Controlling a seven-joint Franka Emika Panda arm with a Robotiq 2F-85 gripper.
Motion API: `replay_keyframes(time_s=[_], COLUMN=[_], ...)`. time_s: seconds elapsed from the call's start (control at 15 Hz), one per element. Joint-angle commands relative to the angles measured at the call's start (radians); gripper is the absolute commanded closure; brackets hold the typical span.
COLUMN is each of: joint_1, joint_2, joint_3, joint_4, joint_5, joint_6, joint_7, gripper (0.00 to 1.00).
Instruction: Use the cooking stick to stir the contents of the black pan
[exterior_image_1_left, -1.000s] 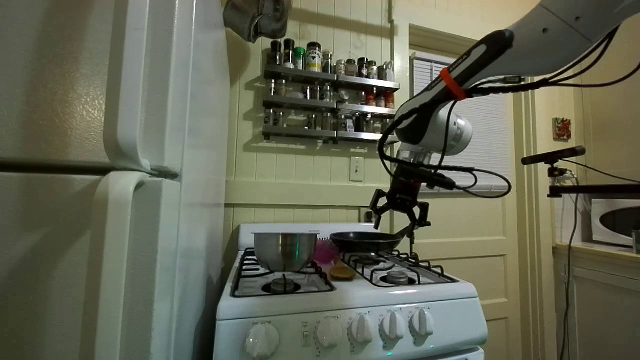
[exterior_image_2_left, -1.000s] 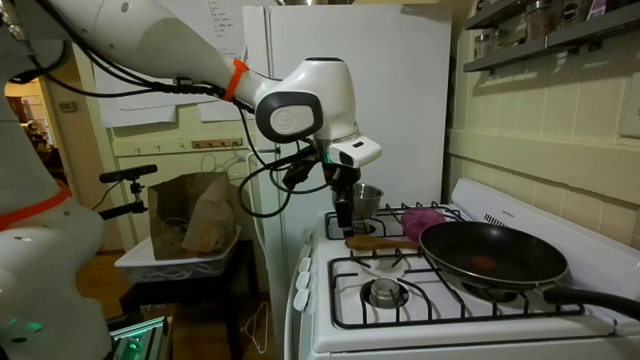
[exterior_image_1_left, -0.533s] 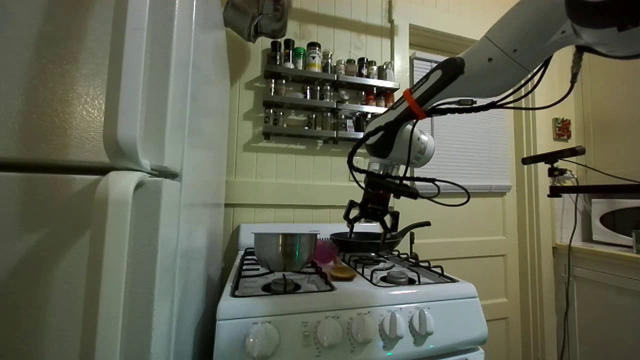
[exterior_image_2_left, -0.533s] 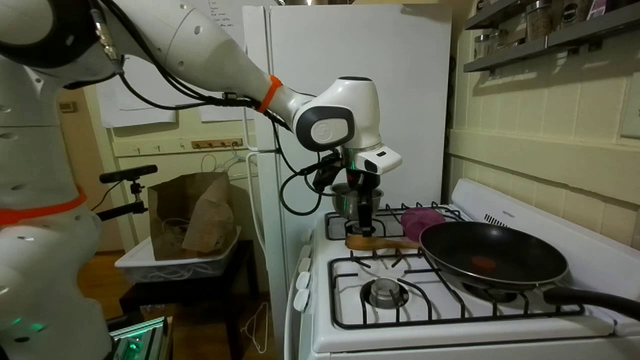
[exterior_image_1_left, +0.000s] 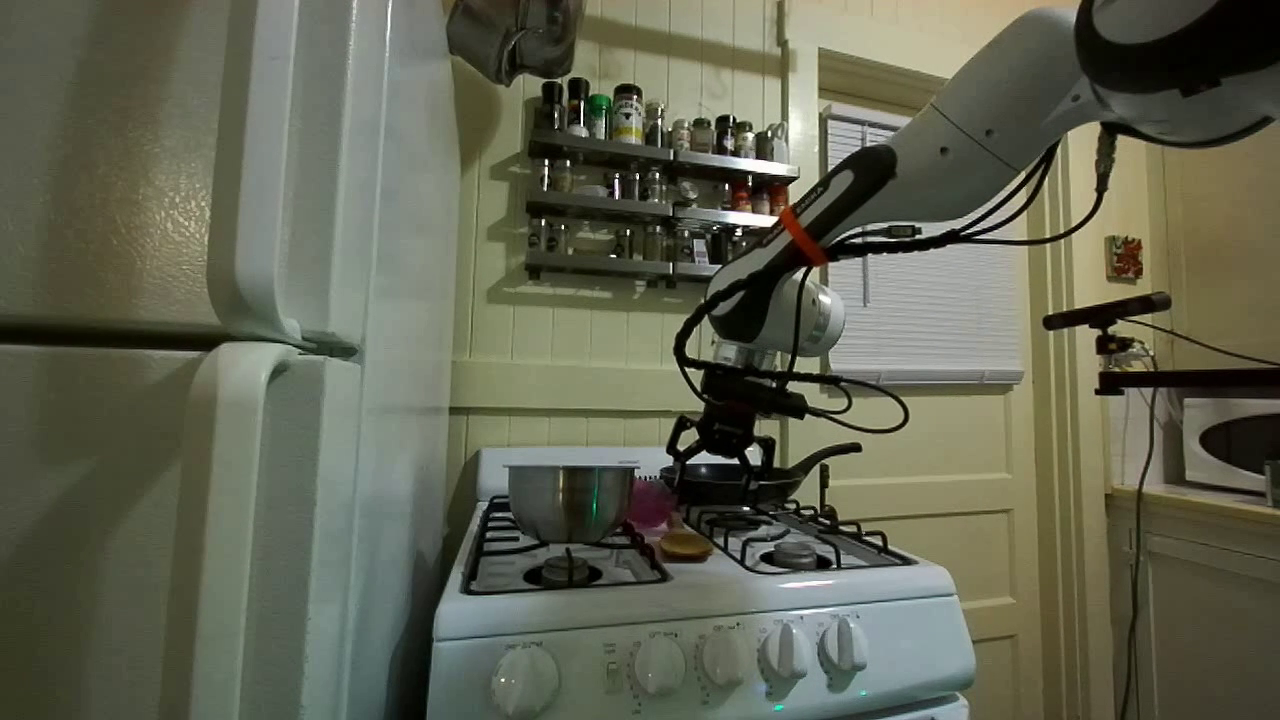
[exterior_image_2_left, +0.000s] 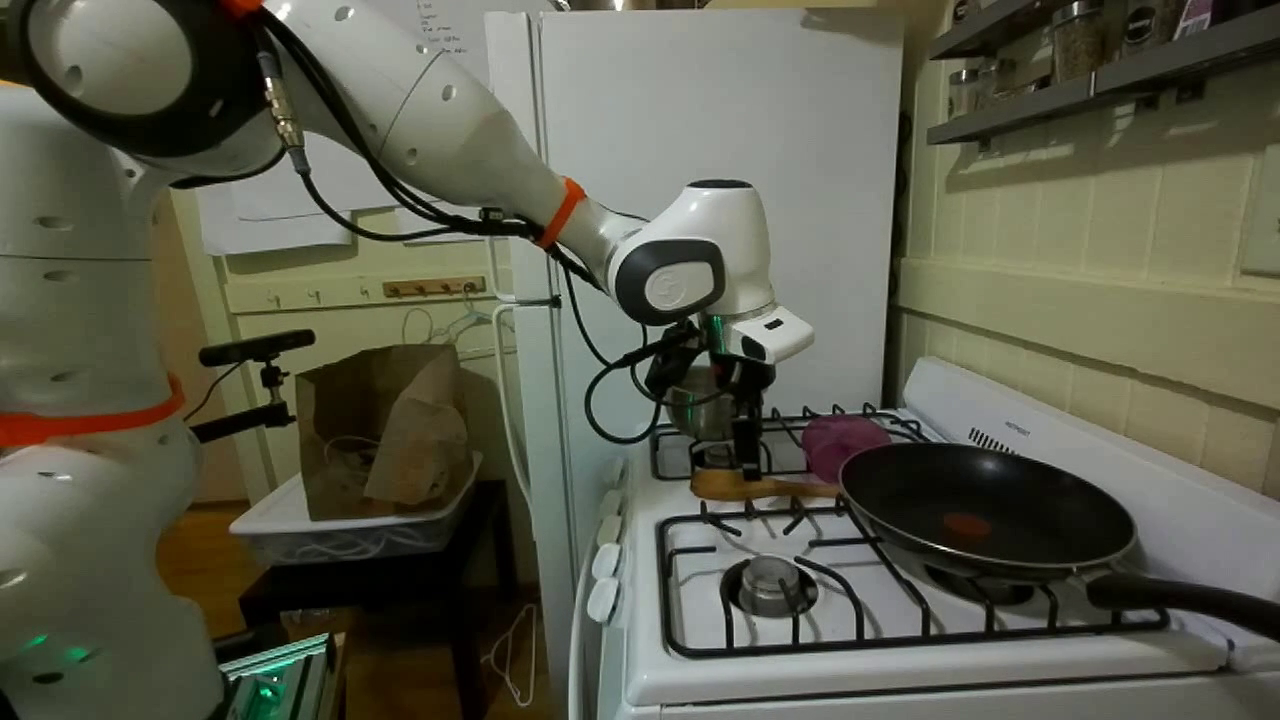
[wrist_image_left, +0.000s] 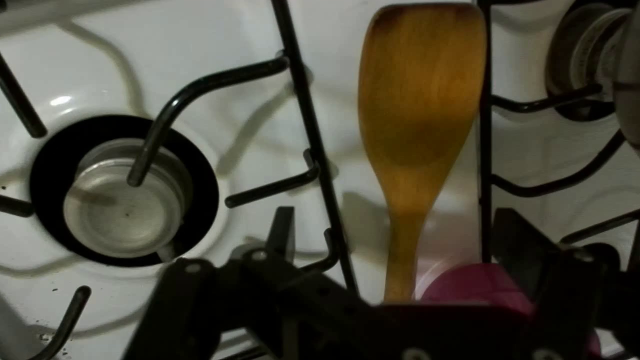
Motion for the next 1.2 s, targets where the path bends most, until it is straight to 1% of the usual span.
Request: replay_keyframes(time_s=[0.0,0.33,0.73,0.8,0.93,1.0,1.07,1.13], joint_1=[0.011,0.022,0.035,0.035,0.036,0.037,0.039,0.040], joint_2=[0.013,0.057,0.091,0.098,0.112,0.120,0.127,0.134], joint_3=[-0.009,0.005,-0.006,-0.006,-0.006,-0.005,-0.005,-0.004], joint_4=[0.003,0.014,0.015,0.019,0.031,0.039,0.045,0.051], joint_5=[0.006,0.049,0.023,0.027,0.026,0.027,0.025,0.025], joint_6=[0.033,0.136,0.190,0.197,0.200,0.197,0.196,0.194], joint_7=[-0.007,-0.029,-0.023,-0.027,-0.035,-0.038,-0.040,-0.042], gripper=[0.00,0.00,0.00,0.03,0.13,0.26,0.37,0.40])
